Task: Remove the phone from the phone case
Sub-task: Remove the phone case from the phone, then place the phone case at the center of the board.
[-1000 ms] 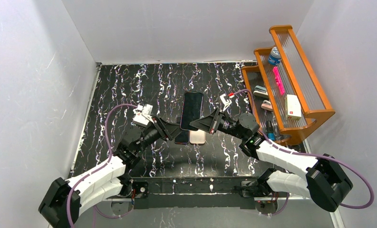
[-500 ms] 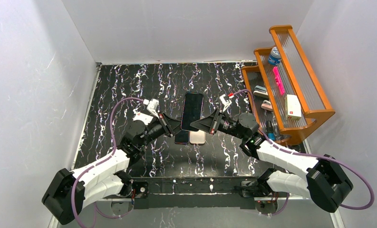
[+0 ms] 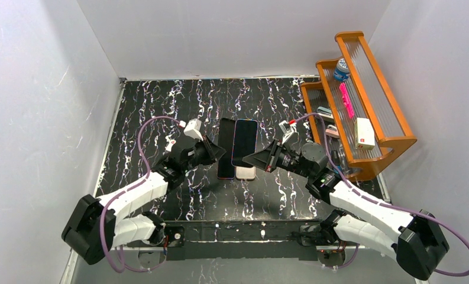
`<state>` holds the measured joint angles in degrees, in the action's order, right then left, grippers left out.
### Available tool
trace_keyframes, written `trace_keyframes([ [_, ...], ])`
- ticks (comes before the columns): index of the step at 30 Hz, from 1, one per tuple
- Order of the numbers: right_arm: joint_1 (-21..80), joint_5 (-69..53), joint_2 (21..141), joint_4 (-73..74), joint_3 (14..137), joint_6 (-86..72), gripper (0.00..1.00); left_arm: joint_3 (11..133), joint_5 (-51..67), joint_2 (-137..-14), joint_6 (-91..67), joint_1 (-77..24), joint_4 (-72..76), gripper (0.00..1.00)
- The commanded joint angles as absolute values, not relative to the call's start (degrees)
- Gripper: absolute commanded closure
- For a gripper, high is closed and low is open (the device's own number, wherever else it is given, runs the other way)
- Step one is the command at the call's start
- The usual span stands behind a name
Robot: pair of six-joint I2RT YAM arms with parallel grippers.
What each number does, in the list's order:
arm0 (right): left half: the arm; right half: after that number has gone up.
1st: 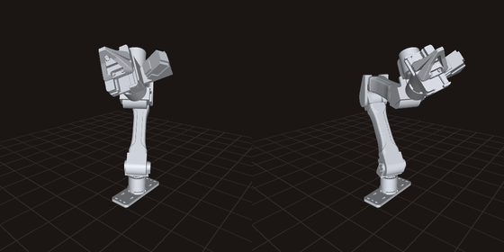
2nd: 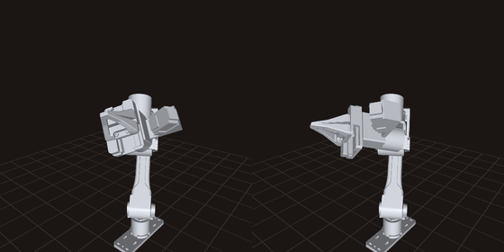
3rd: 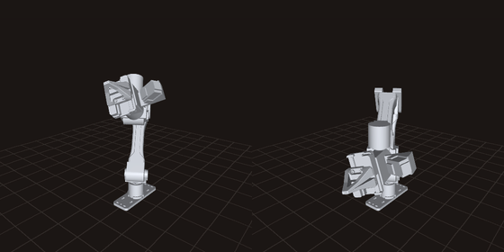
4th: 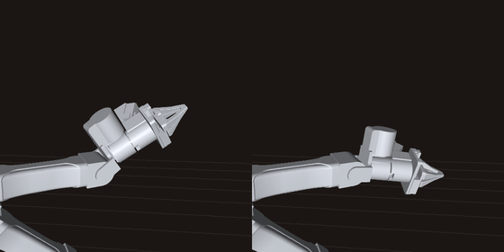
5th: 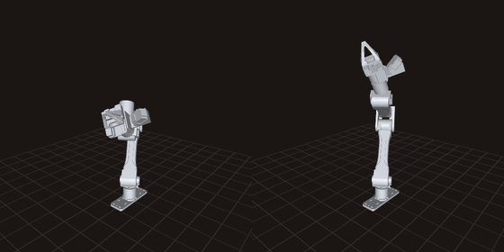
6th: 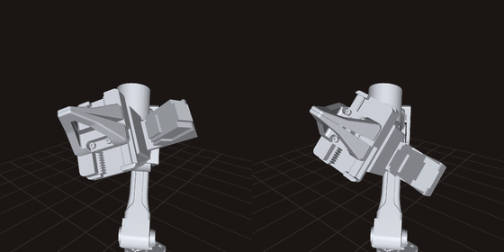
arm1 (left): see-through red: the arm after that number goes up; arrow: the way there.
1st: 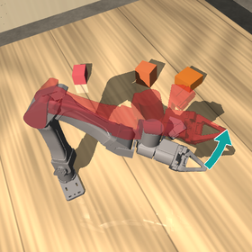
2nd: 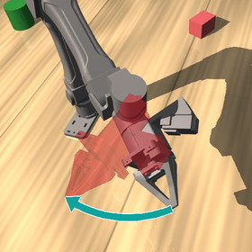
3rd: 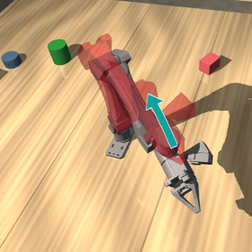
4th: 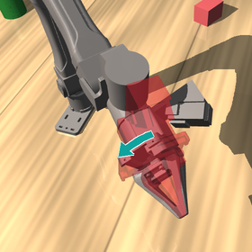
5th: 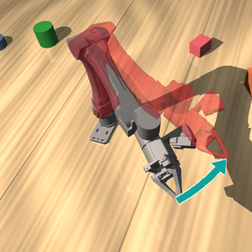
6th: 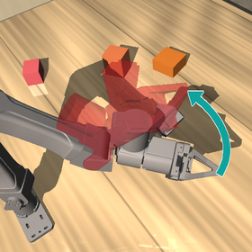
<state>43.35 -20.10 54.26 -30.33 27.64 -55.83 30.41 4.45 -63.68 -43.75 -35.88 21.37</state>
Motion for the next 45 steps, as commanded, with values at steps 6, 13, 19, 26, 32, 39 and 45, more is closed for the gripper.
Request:
trace_keyframes([
  [6,43.5,-10.5,48.7,-23.1,31.3,-48.3,0.99,36.7,8.0,-71.6,-47.0,-35.4,19.0,1.00],
  [13,43.4,-5.9,45.6,-22.1,29.8,-47.7,0.99,40.4,5.8,-81.1,-52.7,-42.5,20.0,1.00],
  [19,43.4,-1.5,41.7,-20.2,29.2,-46.6,0.99,44.0,-0.9,-87.0,-57.2,-47.9,20.4,1.00],
  [26,43.4,-0.3,40.0,-18.4,29.2,-45.8,0.99,48.0,-7.3,-93.4,-62.3,-52.2,21.2,1.00],
  [32,43.4,1.7,38.7,-17.0,29.2,-45.2,0.99,48.6,-9.5,-98.0,-66.4,-53.9,23.6,0.99],
  [39,43.4,1.7,38.3,-16.7,29.2,-44.9,0.99,50.3,-9.9,-100.7,-67.2,-55.8,24.3,0.97],
  [45,43.4,1.5,38.5,-16.6,29.2,-44.9,0.99,50.8,-9.7,-102.1,-68.3,-56.5,24.9,0.97],
])
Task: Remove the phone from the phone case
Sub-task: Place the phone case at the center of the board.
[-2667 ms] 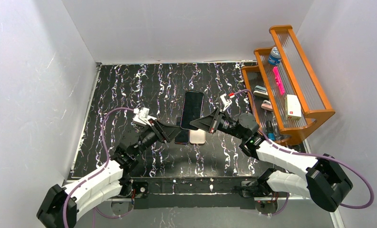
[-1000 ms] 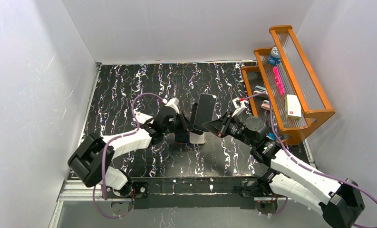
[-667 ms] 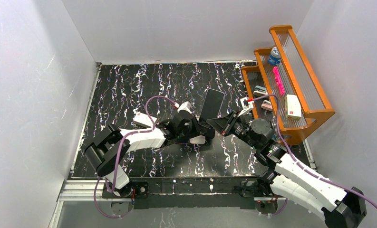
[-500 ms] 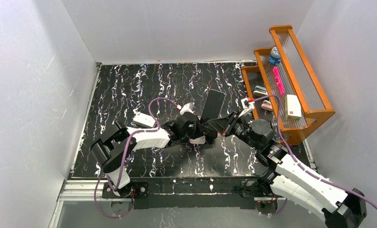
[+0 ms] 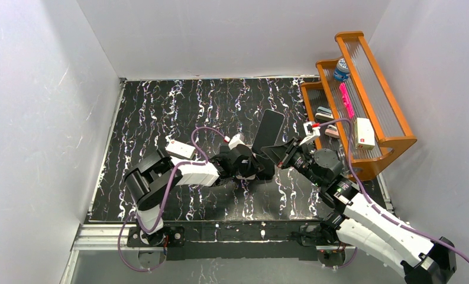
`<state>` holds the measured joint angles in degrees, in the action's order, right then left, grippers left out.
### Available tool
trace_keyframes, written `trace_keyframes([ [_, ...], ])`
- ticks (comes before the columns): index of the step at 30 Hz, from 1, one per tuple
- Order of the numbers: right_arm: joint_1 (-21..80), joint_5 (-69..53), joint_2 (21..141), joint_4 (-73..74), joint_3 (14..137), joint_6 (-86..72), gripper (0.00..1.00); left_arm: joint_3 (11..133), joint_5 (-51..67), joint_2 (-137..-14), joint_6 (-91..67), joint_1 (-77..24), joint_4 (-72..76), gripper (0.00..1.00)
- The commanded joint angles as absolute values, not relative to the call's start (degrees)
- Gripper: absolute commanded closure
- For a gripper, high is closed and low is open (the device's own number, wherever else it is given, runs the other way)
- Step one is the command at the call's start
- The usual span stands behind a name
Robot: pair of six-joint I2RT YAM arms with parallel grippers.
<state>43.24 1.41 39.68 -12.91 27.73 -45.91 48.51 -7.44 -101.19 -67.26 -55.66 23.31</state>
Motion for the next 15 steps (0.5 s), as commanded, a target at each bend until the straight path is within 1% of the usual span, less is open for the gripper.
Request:
trace_keyframes([
  [1,43.4,1.5,38.5,-16.6,29.2,-45.0,0.99,51.1,-9.5,-102.3,-68.3,-56.6,25.0,0.97],
  [6,43.4,1.5,38.3,-16.5,29.3,-44.9,0.99,50.9,-9.7,-102.7,-69.1,-57.0,25.1,0.96],
  [8,43.4,1.5,38.3,-16.4,29.4,-44.9,0.99,50.7,-9.4,-102.7,-69.3,-57.1,25.1,0.94],
  [12,43.5,1.6,38.2,-16.3,29.4,-44.8,0.99,50.2,-8.9,-102.2,-69.4,-57.3,25.1,0.80],
  [15,43.4,1.7,37.9,-16.1,29.4,-44.8,0.99,49.5,-8.9,-100.7,-69.4,-57.4,25.2,0.71],
])
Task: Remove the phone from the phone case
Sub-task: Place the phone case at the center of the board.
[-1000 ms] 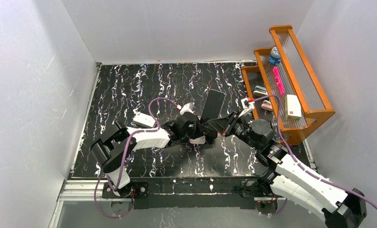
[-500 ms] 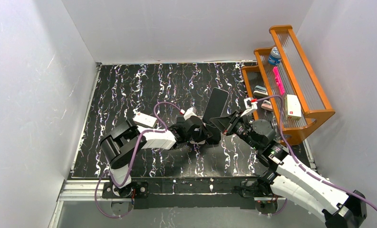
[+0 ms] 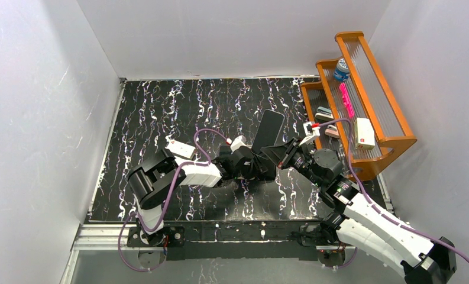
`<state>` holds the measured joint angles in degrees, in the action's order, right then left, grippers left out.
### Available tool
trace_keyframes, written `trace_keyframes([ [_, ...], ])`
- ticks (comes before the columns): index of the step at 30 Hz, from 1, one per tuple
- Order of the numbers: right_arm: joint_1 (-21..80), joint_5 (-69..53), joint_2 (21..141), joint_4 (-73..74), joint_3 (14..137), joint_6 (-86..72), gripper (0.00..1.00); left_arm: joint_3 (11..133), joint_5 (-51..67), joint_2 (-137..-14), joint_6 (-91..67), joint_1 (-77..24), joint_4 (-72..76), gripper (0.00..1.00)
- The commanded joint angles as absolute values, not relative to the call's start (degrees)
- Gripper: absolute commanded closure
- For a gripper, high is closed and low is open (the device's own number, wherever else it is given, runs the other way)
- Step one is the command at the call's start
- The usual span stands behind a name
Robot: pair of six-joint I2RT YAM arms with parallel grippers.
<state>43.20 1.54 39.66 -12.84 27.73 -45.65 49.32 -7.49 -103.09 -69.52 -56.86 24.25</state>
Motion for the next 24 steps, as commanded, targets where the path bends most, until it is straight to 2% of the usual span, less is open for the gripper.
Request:
trace_keyframes([
  [1,43.4,1.8,37.9,-16.0,29.5,-44.8,0.99,49.2,-9.0,-100.2,-69.3,-57.3,25.1,0.68],
  [4,43.4,1.8,37.9,-15.9,29.7,-44.7,0.99,48.9,-9.6,-98.4,-68.5,-57.3,24.0,0.56],
  [12,43.4,1.9,37.5,-15.5,29.8,-44.8,0.99,46.9,-9.8,-93.0,-68.1,-57.6,22.2,0.32],
  [24,43.5,2.2,38.4,-14.2,30.2,-45.0,0.99,40.4,-13.8,-81.3,-63.3,-57.3,13.4,0.06],
])
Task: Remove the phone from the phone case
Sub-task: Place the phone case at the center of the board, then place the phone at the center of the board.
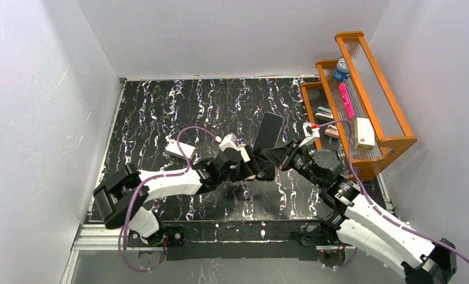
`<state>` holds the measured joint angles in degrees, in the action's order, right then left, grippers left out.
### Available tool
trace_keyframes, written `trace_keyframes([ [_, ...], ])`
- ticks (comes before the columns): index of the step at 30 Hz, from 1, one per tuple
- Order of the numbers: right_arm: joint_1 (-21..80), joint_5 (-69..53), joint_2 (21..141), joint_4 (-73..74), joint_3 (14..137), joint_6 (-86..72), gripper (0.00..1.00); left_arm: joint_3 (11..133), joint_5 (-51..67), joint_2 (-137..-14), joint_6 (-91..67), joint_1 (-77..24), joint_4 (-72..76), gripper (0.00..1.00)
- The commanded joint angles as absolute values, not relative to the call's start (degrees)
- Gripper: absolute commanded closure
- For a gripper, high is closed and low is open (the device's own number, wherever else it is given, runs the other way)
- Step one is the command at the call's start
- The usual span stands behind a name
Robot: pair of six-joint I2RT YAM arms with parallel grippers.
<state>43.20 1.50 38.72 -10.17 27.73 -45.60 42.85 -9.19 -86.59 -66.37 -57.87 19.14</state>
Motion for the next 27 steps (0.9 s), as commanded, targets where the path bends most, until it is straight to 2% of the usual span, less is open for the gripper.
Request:
trace_keyframes([
  [1,43.4,2.2,38.6,-14.0,30.3,-44.9,0.99,39.4,-14.1,-80.1,-63.1,-56.7,12.6,0.03],
  [8,43.4,2.0,41.2,-13.1,30.6,-43.8,0.99,35.1,-13.7,-67.7,-58.9,-48.1,4.1,0.02],
  [12,43.5,-1.3,44.8,-14.1,31.2,-42.4,0.99,42.1,-15.5,-63.4,-51.7,-46.8,-5.0,0.02],
  [18,43.9,-7.2,52.3,-17.6,32.2,-41.8,0.99,50.5,-9.5,-63.7,-45.4,-46.8,-6.9,0.02],
  [27,47.8,-7.3,58.7,-20.9,33.7,-41.8,0.99,56.9,-6.4,-70.3,-39.5,-47.5,-8.9,0.02],
])
